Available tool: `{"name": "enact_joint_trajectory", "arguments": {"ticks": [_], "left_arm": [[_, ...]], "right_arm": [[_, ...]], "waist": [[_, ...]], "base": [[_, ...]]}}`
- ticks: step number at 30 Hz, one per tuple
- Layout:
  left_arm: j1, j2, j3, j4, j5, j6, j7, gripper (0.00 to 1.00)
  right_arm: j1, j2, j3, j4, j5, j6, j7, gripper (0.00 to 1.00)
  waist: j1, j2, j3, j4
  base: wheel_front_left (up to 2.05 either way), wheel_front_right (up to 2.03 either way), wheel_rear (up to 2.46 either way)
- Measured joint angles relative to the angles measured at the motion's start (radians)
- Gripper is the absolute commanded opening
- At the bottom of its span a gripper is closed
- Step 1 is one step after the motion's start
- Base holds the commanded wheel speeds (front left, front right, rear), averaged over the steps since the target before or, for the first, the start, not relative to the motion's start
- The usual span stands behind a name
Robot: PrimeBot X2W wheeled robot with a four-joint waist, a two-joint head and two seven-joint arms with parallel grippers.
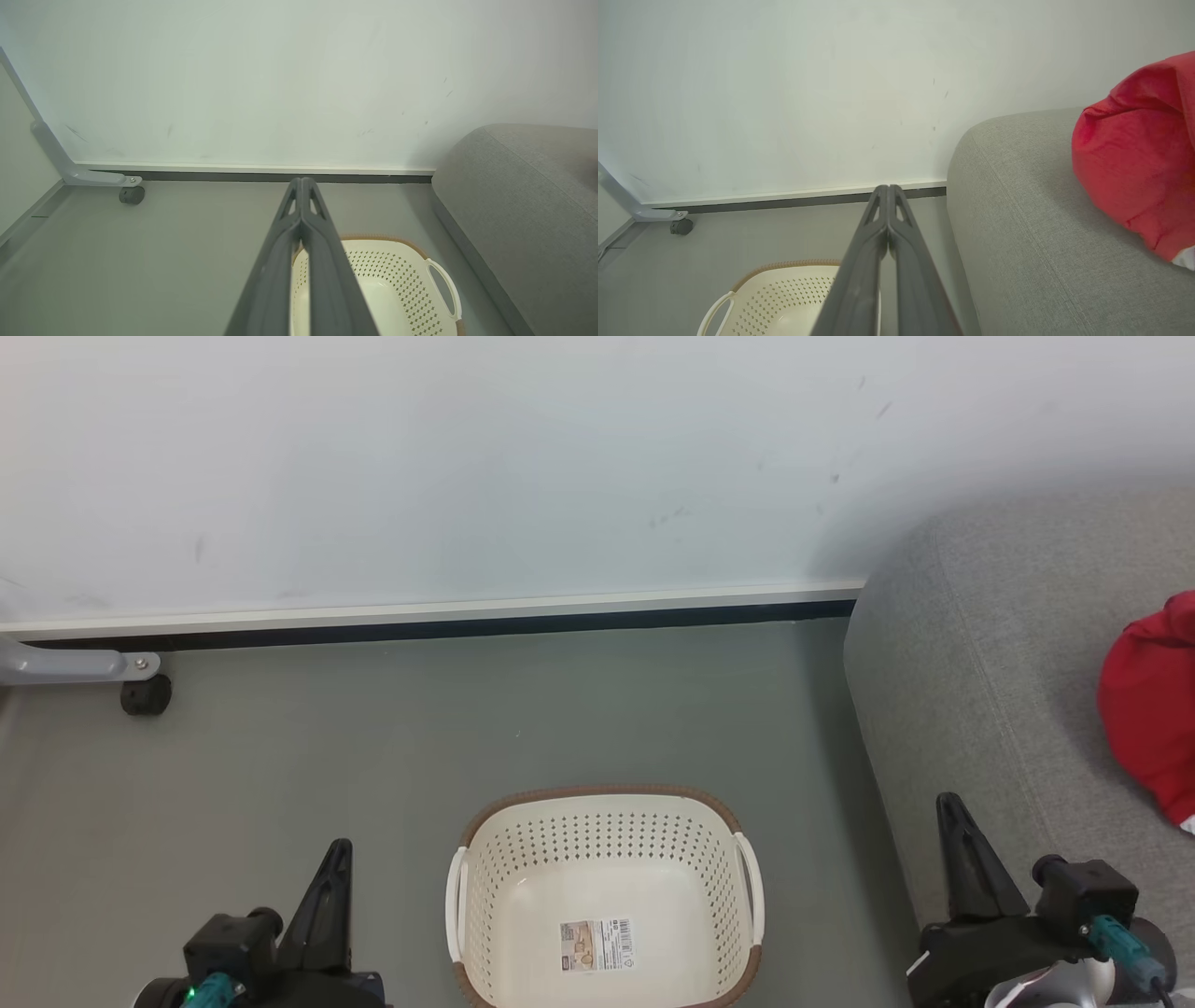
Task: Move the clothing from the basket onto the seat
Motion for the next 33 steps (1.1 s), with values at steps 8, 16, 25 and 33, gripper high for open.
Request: {"name": "enact_joint_trajectory", "arguments": {"ticks": [8,16,25,33], "left_arm": [[0.0,-0.016,0.035,0.009,-0.106,-0.021,0.025,0.0],[-0.001,-0.03,0.067,0.023,-0.205,-0.038,0.051,0.0],[-0.002,-0.047,0.102,0.038,-0.321,-0.064,0.078,0.0],[-0.005,-0.06,0.133,0.048,-0.415,-0.082,0.097,0.0]], "right_arm": [[0.0,0.011,-0.034,0.018,0.127,0.023,0.027,0.0],[0.0,0.02,-0.064,0.028,0.242,0.04,0.052,0.0],[0.0,0.03,-0.097,0.043,0.368,0.06,0.078,0.0],[-0.001,0.042,-0.125,0.056,0.48,0.079,0.097,0.0]], "waist": [[0.0,0.0,-0.008,-0.002],[0.0,0.0,-0.014,-0.004],[0.0,0.0,-0.021,-0.005],[0.0,0.0,-0.027,-0.007]], "base": [[0.0,0.0,0.0],[0.0,0.0,0.0],[0.0,0.0,0.0],[0.0,0.0,0.0]]}}
